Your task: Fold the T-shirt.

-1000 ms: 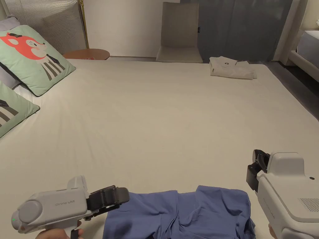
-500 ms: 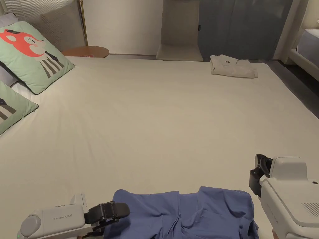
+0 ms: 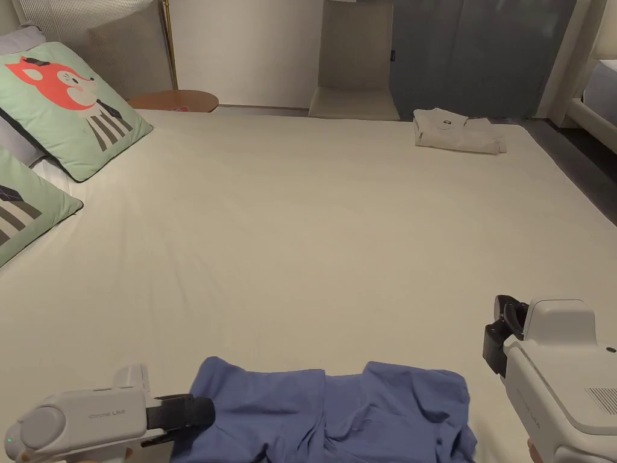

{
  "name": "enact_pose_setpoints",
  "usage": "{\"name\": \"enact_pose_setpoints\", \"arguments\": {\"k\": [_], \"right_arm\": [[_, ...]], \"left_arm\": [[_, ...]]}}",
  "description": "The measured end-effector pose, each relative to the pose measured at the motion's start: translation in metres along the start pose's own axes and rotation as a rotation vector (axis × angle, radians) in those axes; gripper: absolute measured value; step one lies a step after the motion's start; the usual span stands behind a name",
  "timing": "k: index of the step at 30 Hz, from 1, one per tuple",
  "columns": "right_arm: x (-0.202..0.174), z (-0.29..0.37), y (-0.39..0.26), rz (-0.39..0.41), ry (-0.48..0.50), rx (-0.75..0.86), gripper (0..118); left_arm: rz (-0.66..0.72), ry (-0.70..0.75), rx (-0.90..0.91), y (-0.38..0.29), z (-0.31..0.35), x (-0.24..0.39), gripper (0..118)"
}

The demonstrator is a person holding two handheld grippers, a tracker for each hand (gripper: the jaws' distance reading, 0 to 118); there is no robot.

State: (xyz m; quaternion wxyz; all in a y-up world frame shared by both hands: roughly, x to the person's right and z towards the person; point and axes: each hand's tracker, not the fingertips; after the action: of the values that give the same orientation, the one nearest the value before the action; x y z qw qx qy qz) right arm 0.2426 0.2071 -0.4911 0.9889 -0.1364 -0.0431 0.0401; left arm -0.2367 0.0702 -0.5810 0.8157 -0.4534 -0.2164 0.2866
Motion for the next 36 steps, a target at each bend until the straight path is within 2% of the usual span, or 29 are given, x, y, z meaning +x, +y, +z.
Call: {"name": "enact_pose_setpoints", "arguments": {"k": [3, 7, 14, 16, 22, 30, 33, 36], "right_arm": [[0.0, -0.003, -0.003, -0.003, 0.008, 0.002, 1], [-0.001, -0.003, -0.005, -0.007, 0.019, 0.003, 1], [-0.002, -0.001, -0.004, -0.017, 0.028, 0.008, 1], [0.0, -0.001, -0.004, -0.02, 0.03, 0.009, 1], [0.011, 0.003, -0.004, -0.031, 0.025, 0.016, 1], [0.03, 0.014, -0.005, -0.04, -0.002, 0.023, 1], [0.034, 0.016, -0.005, -0.042, -0.013, 0.022, 1], [0.04, 0.018, -0.006, -0.048, -0.023, 0.018, 1]], "left_arm": [[-0.009, 0.058, 0.016, 0.013, 0.025, -0.008, 7], [-0.076, 0.166, 0.03, 0.024, 0.053, 0.011, 7], [-0.154, 0.304, 0.006, 0.036, 0.047, 0.085, 7], [-0.187, 0.268, -0.006, 0.033, 0.039, 0.118, 7], [-0.325, 0.192, -0.096, 0.026, -0.014, 0.185, 7], [-0.417, 0.154, -0.197, -0.008, -0.099, 0.246, 7], [-0.435, 0.19, -0.23, -0.023, -0.134, 0.253, 8], [-0.524, 0.281, -0.255, -0.044, -0.161, 0.261, 24]]}}
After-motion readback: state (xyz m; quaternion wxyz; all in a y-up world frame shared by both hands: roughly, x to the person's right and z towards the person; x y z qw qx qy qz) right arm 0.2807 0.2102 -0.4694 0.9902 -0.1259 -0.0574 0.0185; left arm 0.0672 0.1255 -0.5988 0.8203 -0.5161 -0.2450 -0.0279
